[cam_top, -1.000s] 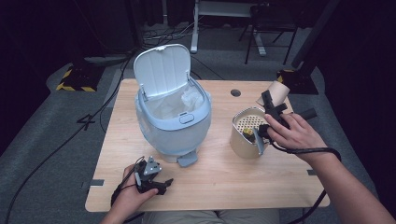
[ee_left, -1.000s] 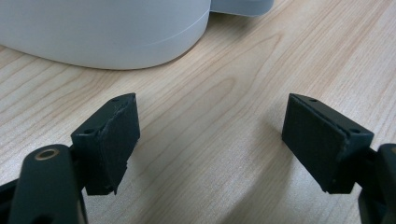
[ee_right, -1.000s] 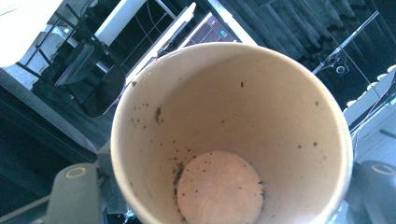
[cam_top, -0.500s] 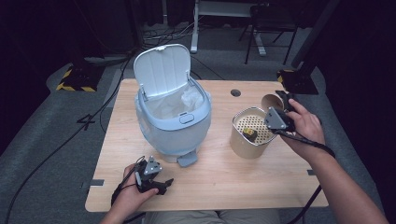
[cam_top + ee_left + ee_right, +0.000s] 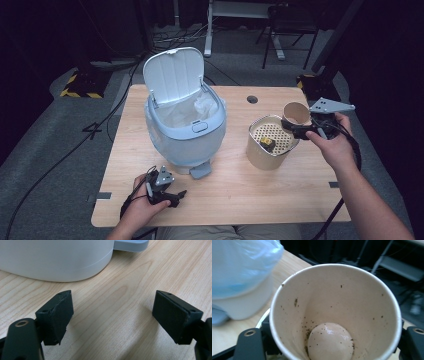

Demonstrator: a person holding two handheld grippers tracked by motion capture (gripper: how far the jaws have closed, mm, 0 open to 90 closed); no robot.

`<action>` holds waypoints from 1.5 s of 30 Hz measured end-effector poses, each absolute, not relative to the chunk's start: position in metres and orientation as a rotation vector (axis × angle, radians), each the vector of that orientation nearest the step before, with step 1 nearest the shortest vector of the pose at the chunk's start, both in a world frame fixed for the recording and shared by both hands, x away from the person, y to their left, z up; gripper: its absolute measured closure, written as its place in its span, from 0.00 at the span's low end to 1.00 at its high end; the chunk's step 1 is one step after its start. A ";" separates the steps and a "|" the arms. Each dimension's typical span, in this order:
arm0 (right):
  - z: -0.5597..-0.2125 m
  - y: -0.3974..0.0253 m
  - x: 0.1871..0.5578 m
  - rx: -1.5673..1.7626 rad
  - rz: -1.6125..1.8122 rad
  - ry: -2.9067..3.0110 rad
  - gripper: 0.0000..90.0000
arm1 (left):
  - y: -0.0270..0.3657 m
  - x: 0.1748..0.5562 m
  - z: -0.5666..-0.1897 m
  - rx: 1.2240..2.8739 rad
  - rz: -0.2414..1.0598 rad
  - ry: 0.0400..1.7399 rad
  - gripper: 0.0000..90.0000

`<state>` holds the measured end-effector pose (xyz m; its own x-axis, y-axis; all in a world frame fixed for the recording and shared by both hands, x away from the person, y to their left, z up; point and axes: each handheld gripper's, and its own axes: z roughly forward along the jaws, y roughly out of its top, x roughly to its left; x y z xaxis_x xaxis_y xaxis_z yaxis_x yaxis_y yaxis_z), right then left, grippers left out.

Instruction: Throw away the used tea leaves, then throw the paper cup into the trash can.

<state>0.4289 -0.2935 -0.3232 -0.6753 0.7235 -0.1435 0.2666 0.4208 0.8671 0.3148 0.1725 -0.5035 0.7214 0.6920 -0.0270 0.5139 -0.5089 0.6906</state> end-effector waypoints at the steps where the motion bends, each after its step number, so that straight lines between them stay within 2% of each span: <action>1: -0.323 -0.294 0.429 0.835 1.219 2.183 0.29 | 0.172 0.315 -0.503 2.227 0.331 0.910 0.20; 5: -0.319 -0.297 0.429 0.846 1.322 2.198 0.29 | 0.172 0.315 -0.504 2.225 0.330 0.910 0.20; 24: -0.302 -0.276 0.427 0.737 1.396 2.255 0.29 | 0.172 0.314 -0.503 2.226 0.338 0.911 0.20; 38: -0.267 -0.235 0.440 0.607 1.446 2.318 0.29 | 0.172 0.314 -0.504 2.225 0.338 0.911 0.20; 45: -0.248 -0.207 0.450 0.531 1.455 2.362 0.29 | 0.173 0.315 -0.504 2.222 0.336 0.929 0.17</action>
